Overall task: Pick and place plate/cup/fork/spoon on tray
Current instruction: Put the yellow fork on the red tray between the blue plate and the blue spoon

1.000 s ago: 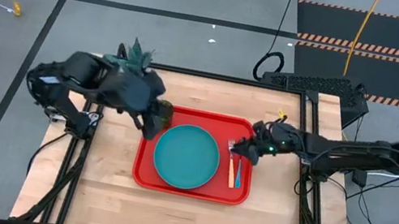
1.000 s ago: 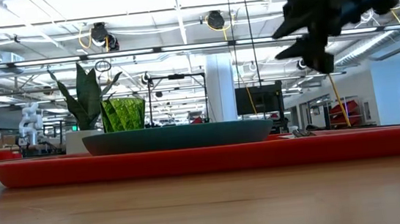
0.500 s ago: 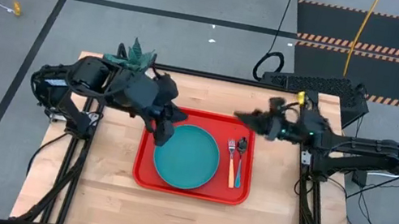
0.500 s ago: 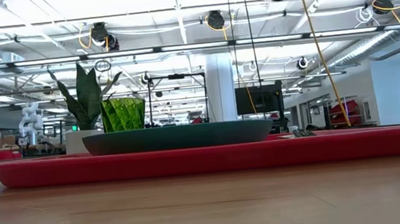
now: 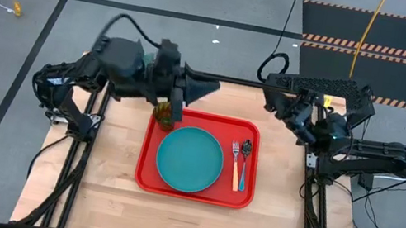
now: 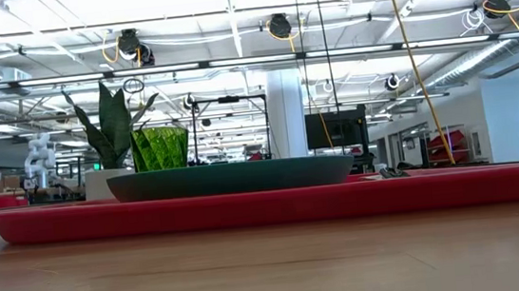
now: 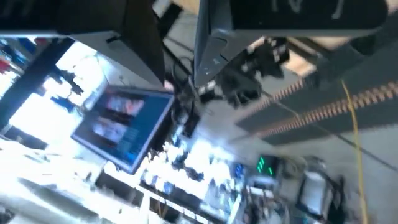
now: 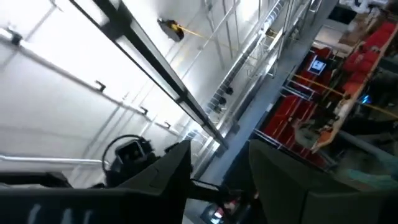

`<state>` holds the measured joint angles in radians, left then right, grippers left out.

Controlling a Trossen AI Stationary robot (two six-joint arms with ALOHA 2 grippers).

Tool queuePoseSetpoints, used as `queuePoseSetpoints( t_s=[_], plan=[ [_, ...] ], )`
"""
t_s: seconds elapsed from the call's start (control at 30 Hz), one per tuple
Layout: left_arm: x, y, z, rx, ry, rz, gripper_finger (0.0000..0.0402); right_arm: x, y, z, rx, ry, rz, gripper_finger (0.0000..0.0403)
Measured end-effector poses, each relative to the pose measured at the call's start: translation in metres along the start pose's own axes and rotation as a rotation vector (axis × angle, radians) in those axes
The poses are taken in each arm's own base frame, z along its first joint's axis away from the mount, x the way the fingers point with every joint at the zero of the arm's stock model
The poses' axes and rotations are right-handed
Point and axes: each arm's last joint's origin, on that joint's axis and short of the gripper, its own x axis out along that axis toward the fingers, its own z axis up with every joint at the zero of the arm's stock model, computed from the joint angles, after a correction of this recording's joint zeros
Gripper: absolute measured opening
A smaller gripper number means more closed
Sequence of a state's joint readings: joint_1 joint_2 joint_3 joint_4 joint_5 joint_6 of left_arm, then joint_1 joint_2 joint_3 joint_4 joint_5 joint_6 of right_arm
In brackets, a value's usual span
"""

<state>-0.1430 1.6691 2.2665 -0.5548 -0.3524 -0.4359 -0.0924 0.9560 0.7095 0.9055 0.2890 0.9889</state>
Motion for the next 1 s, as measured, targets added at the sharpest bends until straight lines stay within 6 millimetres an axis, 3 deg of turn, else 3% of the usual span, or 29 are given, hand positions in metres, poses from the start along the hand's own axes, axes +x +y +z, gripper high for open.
queuePoseSetpoints(
  t_s=[0.13, 0.37, 0.57, 0.83, 1.0],
  plan=[
    [-0.001, 0.003, 0.001, 0.015, -0.042, 0.094, 0.0106, -0.002, -0.007, -0.004, -0.061, 0.075, -0.084, 0.0155],
    [-0.012, 0.003, -0.012, 0.099, 0.073, 0.206, 0.0113, -0.029, -0.050, -0.032, -0.182, 0.547, -0.509, 0.0155],
    [-0.024, 0.007, -0.019, 0.154, 0.152, 0.291, 0.0113, -0.053, -0.060, -0.046, -0.204, 0.805, -0.717, 0.0155],
    [-0.059, 0.012, -0.002, 0.218, 0.173, 0.285, 0.0113, -0.042, -0.058, -0.052, -0.348, 1.034, -0.968, 0.0155],
    [-0.087, 0.012, 0.014, 0.246, 0.144, 0.242, 0.0113, -0.033, -0.070, -0.065, -0.355, 1.118, -1.156, 0.0155]
  ],
)
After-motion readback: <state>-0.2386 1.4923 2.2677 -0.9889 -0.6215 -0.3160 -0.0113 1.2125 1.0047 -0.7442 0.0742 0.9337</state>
